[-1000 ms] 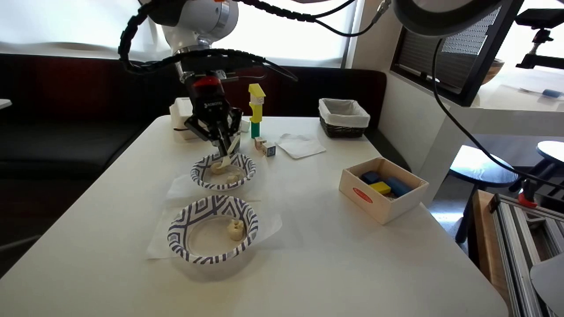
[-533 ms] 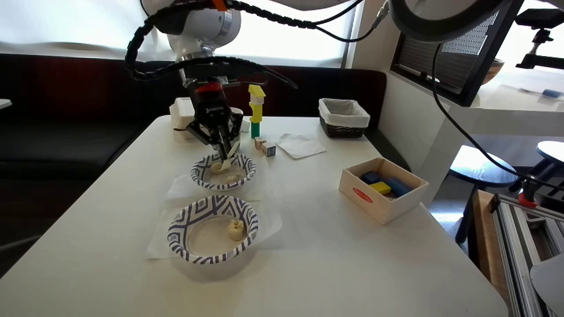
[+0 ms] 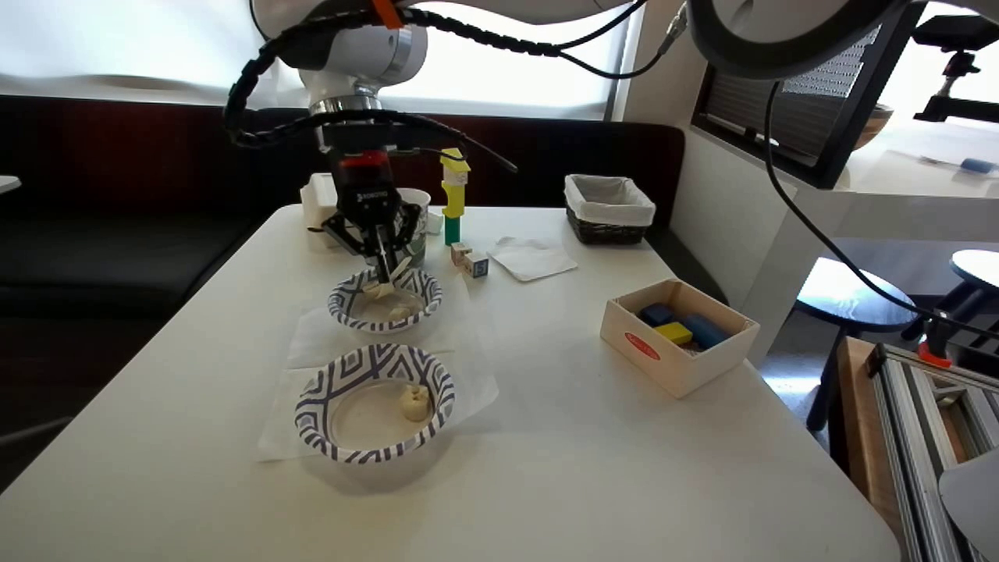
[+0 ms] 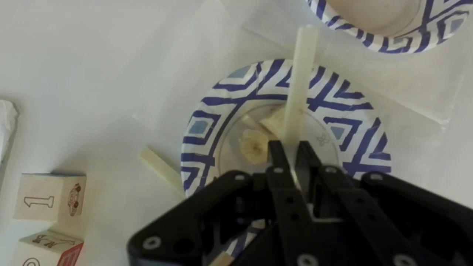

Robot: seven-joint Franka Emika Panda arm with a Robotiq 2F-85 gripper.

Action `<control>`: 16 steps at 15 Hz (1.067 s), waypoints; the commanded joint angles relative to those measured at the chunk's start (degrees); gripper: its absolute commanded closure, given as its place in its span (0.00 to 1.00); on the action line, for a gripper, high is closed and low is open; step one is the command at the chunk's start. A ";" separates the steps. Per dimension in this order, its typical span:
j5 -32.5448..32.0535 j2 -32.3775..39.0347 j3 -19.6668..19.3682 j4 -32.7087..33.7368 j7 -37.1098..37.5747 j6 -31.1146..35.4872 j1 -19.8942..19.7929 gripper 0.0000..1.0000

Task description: Get the fork and move one white object in the bowl to the right to the one on the left

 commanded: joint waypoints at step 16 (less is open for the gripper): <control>-1.59 -0.46 -0.41 -5.20 -3.88 16.63 1.57 0.97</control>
